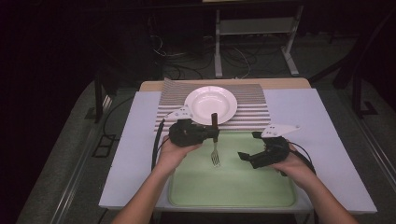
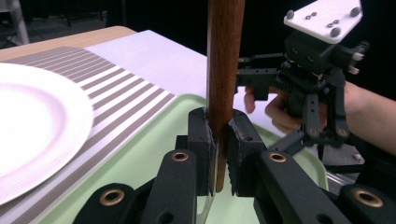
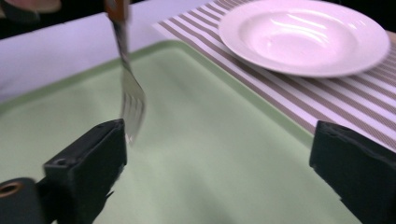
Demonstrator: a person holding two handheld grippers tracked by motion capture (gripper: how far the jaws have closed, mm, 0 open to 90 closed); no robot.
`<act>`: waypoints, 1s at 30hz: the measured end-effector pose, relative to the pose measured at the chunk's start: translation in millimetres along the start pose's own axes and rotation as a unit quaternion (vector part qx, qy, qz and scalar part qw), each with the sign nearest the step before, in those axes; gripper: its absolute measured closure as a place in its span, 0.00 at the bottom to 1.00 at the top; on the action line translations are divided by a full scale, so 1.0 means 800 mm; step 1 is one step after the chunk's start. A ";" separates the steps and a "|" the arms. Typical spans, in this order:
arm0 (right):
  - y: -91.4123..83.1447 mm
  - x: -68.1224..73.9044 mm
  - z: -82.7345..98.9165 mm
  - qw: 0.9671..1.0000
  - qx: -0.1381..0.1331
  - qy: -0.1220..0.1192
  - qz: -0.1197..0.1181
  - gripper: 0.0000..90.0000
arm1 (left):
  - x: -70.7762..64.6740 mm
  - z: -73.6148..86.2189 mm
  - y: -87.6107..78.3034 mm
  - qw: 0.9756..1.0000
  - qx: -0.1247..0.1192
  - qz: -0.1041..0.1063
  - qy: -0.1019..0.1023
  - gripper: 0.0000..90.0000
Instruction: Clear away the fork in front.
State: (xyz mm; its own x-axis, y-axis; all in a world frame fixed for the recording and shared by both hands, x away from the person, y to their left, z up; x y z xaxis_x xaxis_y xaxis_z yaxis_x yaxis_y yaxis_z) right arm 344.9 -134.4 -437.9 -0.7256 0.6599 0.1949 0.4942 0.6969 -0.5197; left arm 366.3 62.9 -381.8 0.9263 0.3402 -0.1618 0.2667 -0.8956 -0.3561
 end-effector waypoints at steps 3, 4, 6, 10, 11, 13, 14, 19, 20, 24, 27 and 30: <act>-0.008 -0.011 0.013 1.000 0.006 -0.001 0.013 0.02 | 0.006 0.002 -0.011 1.000 0.000 -0.003 -0.001 0.90; -0.011 -0.015 0.017 1.000 0.010 -0.002 0.019 0.02 | 0.007 0.002 -0.015 1.000 0.000 -0.003 0.000 0.90; -0.019 -0.023 0.025 1.000 0.009 0.005 0.027 0.02 | 0.007 0.002 -0.023 1.000 0.000 -0.004 0.001 0.90; -0.040 -0.044 0.042 0.998 0.004 0.021 0.059 0.02 | 0.007 0.004 -0.045 1.000 -0.003 -0.005 -0.001 0.89; -0.040 -0.044 0.042 0.998 0.004 0.021 0.059 0.02 | 0.007 0.004 -0.045 1.000 -0.003 -0.005 -0.001 0.89; -0.048 -0.051 0.047 0.997 -0.001 0.030 0.068 0.02 | 0.008 0.006 -0.055 1.000 -0.001 -0.005 -0.001 0.89; -0.052 -0.055 0.050 0.997 -0.004 0.034 0.073 0.02 | 0.008 0.007 -0.060 1.000 0.000 -0.005 -0.002 0.89; -0.073 -0.068 0.070 0.995 -0.012 0.052 0.084 0.02 | 0.014 0.015 -0.087 1.000 0.001 -0.009 -0.014 0.89; -0.075 -0.070 0.073 0.995 -0.011 0.051 0.087 0.02 | 0.014 0.016 -0.090 1.000 0.001 -0.009 -0.017 0.89; -0.078 -0.070 0.083 0.995 -0.004 0.051 0.089 0.02 | 0.012 0.023 -0.100 1.000 0.009 -0.006 -0.023 0.89; -0.080 -0.071 0.089 0.994 0.002 0.050 0.092 0.02 | 0.007 0.030 -0.111 0.999 0.019 -0.002 -0.032 0.89; -0.079 -0.072 0.089 0.994 0.002 0.051 0.093 0.02 | 0.003 0.034 -0.115 0.999 0.023 0.000 -0.033 0.89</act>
State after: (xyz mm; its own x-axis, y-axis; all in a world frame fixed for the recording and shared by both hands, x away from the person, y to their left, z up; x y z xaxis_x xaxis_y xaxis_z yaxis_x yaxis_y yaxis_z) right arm 321.4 -236.2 -475.3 -0.5697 0.8021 0.1792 0.6130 0.5599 -0.5574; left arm 336.4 153.9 -374.5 0.9060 0.3605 -0.2217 0.2535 -0.8817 -0.3978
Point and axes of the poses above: each handheld gripper's, and its own axes: y roughly forward along the jaws, z roughly out of its underside, x roughly to its left, the point moved 7 cm from there along y, roughly forward along the jaws, and after that the axes turned 7 degrees about y, right-handed, at the moved point
